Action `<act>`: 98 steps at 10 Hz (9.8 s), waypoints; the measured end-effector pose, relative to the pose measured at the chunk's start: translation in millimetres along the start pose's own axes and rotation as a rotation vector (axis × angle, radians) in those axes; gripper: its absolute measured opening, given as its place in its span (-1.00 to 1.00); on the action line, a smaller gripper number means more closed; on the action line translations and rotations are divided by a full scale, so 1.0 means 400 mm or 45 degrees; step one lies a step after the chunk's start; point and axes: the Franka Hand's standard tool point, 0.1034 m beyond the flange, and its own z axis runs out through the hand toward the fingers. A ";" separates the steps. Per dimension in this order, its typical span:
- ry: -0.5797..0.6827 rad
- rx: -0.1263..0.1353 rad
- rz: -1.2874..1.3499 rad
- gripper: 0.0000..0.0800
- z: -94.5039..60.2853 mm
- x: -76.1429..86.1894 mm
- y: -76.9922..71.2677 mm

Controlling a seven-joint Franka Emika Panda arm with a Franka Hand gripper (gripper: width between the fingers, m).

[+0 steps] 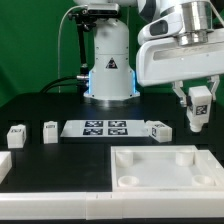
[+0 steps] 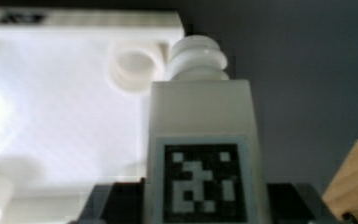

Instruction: Assemble one leg

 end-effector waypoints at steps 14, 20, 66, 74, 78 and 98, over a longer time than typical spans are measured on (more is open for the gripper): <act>0.181 -0.027 -0.194 -0.27 0.078 0.236 0.124; 0.330 -0.043 -0.206 -0.27 0.086 0.242 0.130; -0.316 0.041 -0.161 -0.26 0.160 0.214 0.115; -0.251 -0.139 0.953 -0.26 0.164 0.215 0.129; -0.209 -0.231 1.480 -0.26 0.164 0.216 0.127; -0.298 -0.071 -0.328 -0.27 0.171 0.209 0.114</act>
Offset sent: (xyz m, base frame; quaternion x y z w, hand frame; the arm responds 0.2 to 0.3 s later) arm 0.0245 -0.0223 -0.0103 -0.0050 -0.0057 -0.0605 0.9981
